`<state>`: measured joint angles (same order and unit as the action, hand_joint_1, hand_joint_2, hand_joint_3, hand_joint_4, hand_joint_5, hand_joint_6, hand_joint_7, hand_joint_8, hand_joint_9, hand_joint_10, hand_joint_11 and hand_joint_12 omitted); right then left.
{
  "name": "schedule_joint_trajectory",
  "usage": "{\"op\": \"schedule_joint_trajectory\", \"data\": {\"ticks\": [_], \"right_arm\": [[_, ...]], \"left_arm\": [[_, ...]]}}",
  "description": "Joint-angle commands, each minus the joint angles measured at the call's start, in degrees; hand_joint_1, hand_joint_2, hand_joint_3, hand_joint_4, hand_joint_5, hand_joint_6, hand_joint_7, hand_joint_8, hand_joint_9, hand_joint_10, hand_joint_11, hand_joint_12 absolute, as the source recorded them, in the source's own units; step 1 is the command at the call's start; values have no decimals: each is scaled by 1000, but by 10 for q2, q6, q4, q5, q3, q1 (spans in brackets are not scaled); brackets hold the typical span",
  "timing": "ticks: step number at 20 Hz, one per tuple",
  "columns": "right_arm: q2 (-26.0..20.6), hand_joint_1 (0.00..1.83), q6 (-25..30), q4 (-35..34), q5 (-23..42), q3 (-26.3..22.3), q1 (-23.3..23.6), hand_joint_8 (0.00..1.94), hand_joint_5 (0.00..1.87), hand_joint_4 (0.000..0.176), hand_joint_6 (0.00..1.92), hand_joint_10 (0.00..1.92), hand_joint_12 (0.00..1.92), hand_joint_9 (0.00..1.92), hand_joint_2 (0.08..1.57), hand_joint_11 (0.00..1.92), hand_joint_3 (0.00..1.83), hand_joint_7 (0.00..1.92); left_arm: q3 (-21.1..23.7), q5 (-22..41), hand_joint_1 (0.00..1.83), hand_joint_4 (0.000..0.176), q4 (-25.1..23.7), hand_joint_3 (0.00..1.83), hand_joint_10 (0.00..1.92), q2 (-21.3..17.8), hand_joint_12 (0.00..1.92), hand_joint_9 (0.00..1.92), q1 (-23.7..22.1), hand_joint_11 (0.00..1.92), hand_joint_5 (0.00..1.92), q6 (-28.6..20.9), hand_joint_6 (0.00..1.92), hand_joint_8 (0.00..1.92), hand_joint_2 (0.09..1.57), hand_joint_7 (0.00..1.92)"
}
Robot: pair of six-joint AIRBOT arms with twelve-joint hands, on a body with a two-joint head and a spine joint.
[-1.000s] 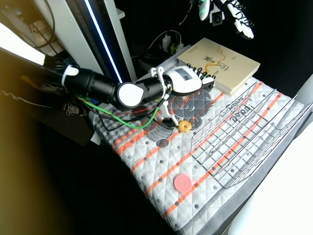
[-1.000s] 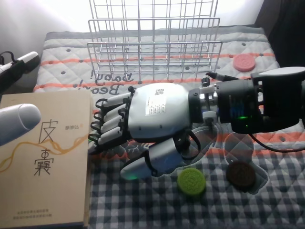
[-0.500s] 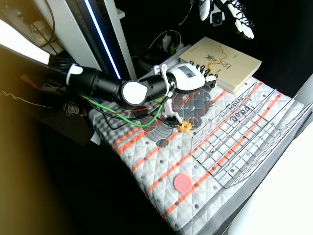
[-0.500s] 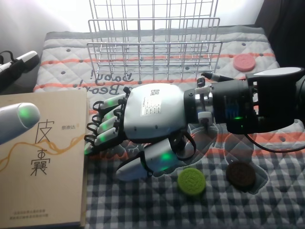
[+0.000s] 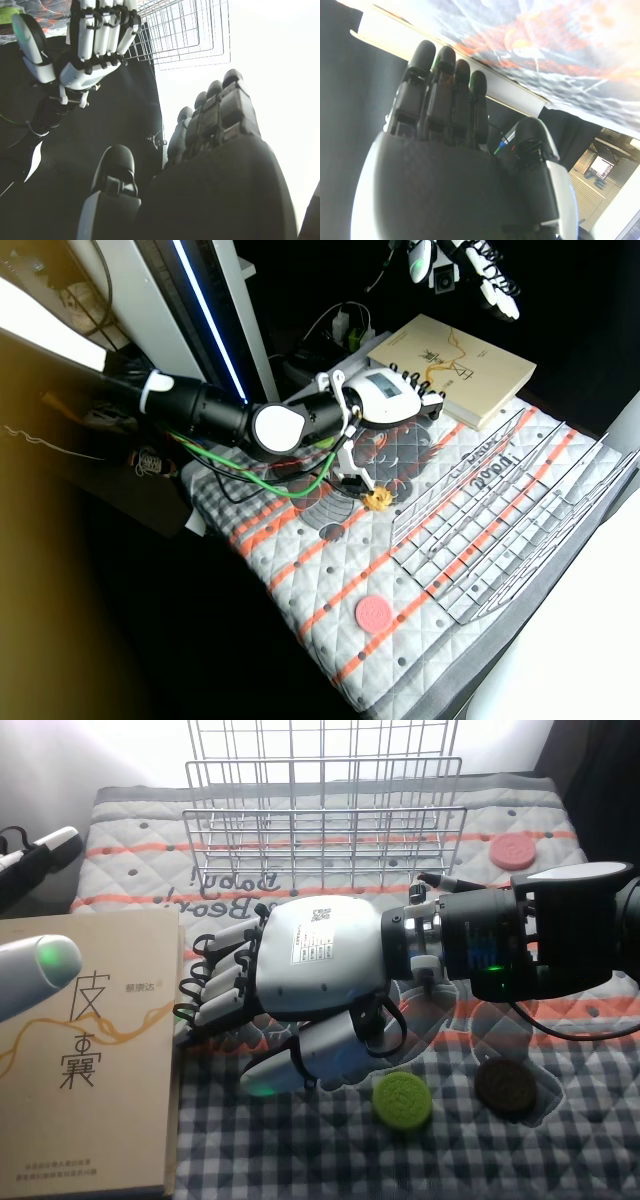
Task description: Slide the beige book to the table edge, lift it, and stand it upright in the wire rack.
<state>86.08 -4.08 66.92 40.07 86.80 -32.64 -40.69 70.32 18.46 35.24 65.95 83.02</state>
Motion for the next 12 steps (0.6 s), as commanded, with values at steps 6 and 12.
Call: {"op": "schedule_joint_trajectory", "data": {"ticks": [6, 12], "right_arm": [[-2, 0, 3, -33, 30, -15, 11, 3, 360, 0, 0, 0, 805, 359, 1346, 41, 0, 380], [-56, 0, 3, -38, 27, -49, 11, 1, 360, 0, 1, 2, 783, 329, 1362, 26, 0, 389]], "left_arm": [[1, 79, 0, 72, 4, 18, 0, 2, 0, 0, 2, 0, 0, -6, 0, 0, 1275, 0], [4, 92, 0, 83, 11, 16, 0, 1, 0, 0, 13, 0, 0, -18, 0, 0, 1279, 0]]}}
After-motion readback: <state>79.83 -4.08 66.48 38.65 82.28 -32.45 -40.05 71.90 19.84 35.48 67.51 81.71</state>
